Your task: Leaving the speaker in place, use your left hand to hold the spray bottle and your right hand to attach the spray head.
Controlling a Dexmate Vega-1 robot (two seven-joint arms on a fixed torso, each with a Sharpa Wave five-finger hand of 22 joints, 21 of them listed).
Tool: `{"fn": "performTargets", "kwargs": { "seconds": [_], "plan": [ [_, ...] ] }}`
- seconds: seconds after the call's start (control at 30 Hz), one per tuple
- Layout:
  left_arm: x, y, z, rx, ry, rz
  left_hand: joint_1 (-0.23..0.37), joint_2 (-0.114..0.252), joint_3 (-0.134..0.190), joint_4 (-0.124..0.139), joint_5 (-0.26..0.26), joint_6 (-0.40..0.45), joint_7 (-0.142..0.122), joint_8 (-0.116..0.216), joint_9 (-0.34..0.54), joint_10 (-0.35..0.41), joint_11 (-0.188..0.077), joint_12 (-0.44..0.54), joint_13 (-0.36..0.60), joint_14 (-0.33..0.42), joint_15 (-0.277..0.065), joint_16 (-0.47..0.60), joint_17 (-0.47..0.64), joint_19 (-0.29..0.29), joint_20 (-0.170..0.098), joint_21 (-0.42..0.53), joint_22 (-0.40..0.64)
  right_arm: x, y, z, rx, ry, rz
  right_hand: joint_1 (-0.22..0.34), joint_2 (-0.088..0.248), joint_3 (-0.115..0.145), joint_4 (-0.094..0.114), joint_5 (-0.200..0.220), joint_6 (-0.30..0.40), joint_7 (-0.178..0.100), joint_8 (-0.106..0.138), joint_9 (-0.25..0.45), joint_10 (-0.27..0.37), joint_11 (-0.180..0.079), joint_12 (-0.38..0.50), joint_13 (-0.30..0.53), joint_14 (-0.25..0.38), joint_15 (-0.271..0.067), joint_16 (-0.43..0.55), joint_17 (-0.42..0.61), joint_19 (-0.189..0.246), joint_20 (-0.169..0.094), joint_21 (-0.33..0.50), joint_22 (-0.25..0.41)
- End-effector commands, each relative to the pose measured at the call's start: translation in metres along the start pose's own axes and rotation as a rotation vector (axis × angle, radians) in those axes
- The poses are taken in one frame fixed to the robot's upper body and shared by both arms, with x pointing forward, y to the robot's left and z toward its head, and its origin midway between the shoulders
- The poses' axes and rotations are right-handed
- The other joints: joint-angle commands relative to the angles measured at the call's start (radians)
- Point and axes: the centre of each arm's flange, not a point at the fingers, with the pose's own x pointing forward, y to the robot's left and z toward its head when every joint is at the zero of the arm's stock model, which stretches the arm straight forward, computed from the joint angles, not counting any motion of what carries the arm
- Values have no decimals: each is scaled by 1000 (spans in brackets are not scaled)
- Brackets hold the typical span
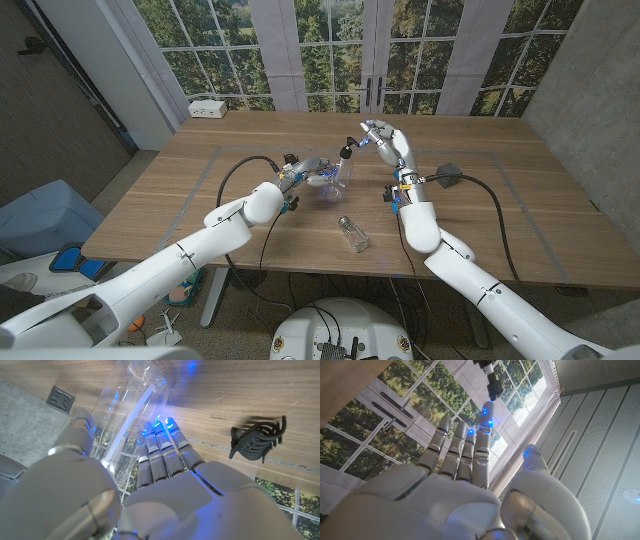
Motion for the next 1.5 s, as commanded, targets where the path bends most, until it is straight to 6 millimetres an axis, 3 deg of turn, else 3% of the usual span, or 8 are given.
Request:
{"fn": "performTargets", "kwargs": {
  "seconds": [0.03,0.13,0.33,0.47,0.63,0.93,1.33,1.5],
  "plan": [
    [2,0,0,-5,5,1,233,219,74,74,3,270,-72,-1,5,151,-144,3,4,7,-154,4,4,4,-2,11,3,1,2,2,-12,-19,58,-2,2,6,-4,-1,15,-1,16,19,4,-4,-1,0,-21,0,-6,1,-18,-2,-6,5],
    [1,0,-1,-7,7,0,235,218,73,75,3,270,-72,-2,5,151,-147,3,4,7,-153,3,3,4,-3,12,3,1,2,1,-12,-17,64,-2,10,9,-4,1,16,-2,14,14,7,-6,-3,-2,-36,-8,-12,0,-27,-7,-10,6],
    [-1,-1,-1,-7,13,-6,238,218,71,78,3,272,-74,-3,6,151,-147,3,3,7,-154,2,3,4,-3,13,3,-2,-3,3,30,-36,-39,15,10,19,-13,3,-198,-41,-12,85,-37,-37,-25,14,-28,-15,2,4,-14,-7,-7,8],
    [-1,-2,0,-7,4,-7,238,219,70,80,3,272,-73,-4,6,152,-151,2,3,7,-153,1,3,3,-3,14,3,-4,-2,1,35,-31,-69,14,10,19,-11,2,-227,-40,-14,94,-38,-32,-26,18,-12,-17,10,5,6,-6,0,8],
    [-1,-1,1,-9,1,-3,239,220,69,82,3,272,-74,-5,6,151,-152,2,3,7,-153,1,3,3,-3,15,3,-5,-4,-1,21,-12,-71,2,14,17,-3,-2,-153,-16,6,72,-6,-13,-14,25,8,1,20,4,19,-3,4,8],
    [0,-2,2,-8,4,-5,241,219,68,83,3,272,-75,-7,6,150,-153,1,3,7,-154,-1,2,3,-4,17,3,-7,-4,-4,-17,19,-102,-43,22,8,9,-2,-45,-3,11,12,94,14,18,32,66,21,46,5,59,-2,16,7],
    [-4,-4,4,-6,13,-4,242,220,67,86,4,269,-77,-11,6,149,-153,0,3,6,-155,-3,1,1,-4,19,2,-7,0,-7,-62,25,-60,-66,29,5,15,3,-85,-2,-36,-27,85,22,11,35,54,28,44,8,48,-6,11,7],
    [-5,-4,4,-8,20,-4,242,220,66,87,4,270,-77,-12,6,147,-153,-1,3,7,-152,-4,1,1,-4,21,2,-9,4,-4,-52,2,-19,-68,37,10,11,10,-38,-9,-38,-50,91,16,12,36,42,20,42,11,29,-14,4,7]
  ]
}}
